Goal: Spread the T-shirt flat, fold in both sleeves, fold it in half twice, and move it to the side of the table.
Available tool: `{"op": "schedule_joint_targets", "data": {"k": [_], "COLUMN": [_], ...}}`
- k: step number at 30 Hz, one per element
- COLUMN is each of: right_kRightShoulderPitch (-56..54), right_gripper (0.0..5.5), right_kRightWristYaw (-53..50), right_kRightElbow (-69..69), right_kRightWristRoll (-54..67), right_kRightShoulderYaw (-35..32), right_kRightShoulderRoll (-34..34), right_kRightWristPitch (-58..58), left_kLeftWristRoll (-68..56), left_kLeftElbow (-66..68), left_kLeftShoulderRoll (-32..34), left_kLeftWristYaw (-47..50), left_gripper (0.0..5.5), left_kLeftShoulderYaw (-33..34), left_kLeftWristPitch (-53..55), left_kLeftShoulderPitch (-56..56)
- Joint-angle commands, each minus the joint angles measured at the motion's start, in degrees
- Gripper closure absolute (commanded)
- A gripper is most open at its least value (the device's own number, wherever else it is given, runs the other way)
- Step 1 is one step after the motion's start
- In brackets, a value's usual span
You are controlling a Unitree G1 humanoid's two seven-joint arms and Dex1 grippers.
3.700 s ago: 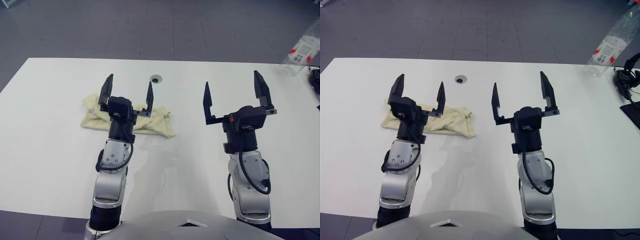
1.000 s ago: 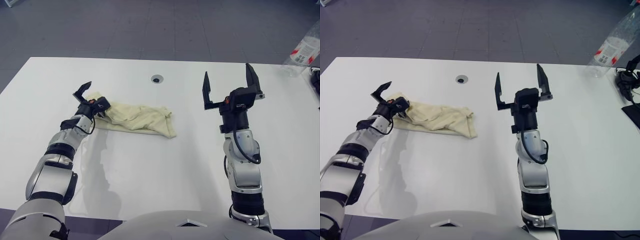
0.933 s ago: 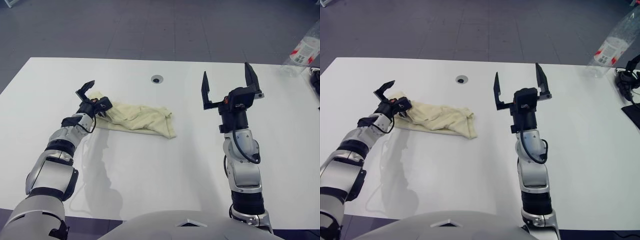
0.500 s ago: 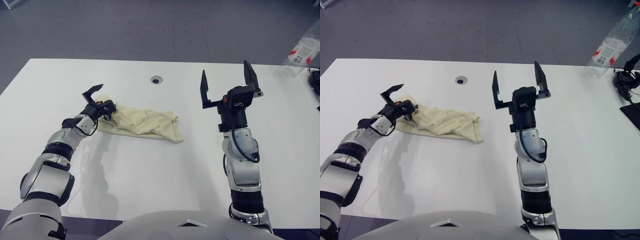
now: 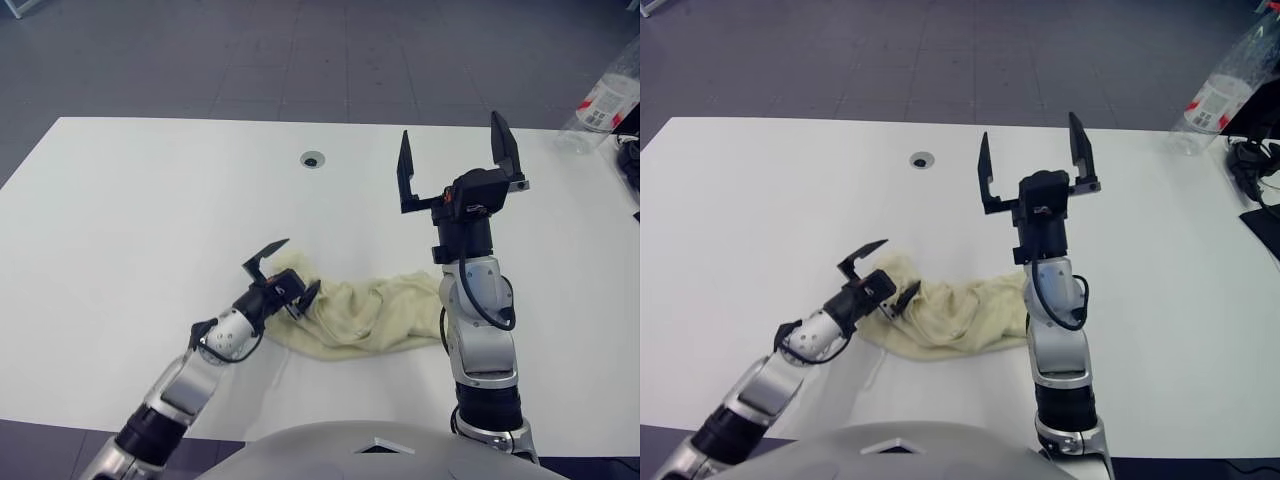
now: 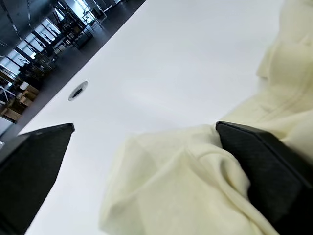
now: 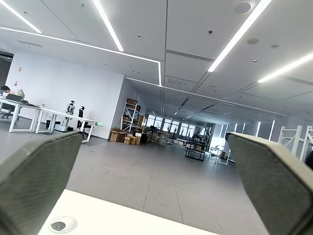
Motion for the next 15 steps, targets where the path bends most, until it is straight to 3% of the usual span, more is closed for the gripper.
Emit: {"op": "schedule_joint_targets", "data": {"k": [1, 11, 15], "right_kRightShoulderPitch": [1.81, 3.32, 3.45], "right_gripper": [0.12, 0.12, 0.12], "right_kRightWristYaw": [-1.01, -0.98, -0.85], "right_kRightElbow": [-4.30, -6.90, -6.85], "right_kRightWristRoll": [-1.49, -1.35, -0.88], "right_kRightShoulderYaw": [1.20, 1.32, 0.59], "right_kRightShoulderRoll": [1.44, 1.47, 1.11], "right_kRightWristPitch": [2.77, 4.48, 4.57], "left_kLeftWristRoll": [0.17, -1.00, -11.86], "left_kLeftElbow": [-4.97, -14.52, -20.06], "left_kLeftShoulderRoll": [1.11, -2.77, -7.20], "left_kLeftWristYaw": [-4.47, -1.88, -4.50], "left_gripper": [0.10, 0.10, 0.10], "left_kLeftShoulderYaw": [-2.69, 1.64, 8.06], "left_kLeftWristPitch": [12.39, 16.77, 16.76], "left_kLeftShoulderPitch": [10.08, 12.64, 11.68]}}
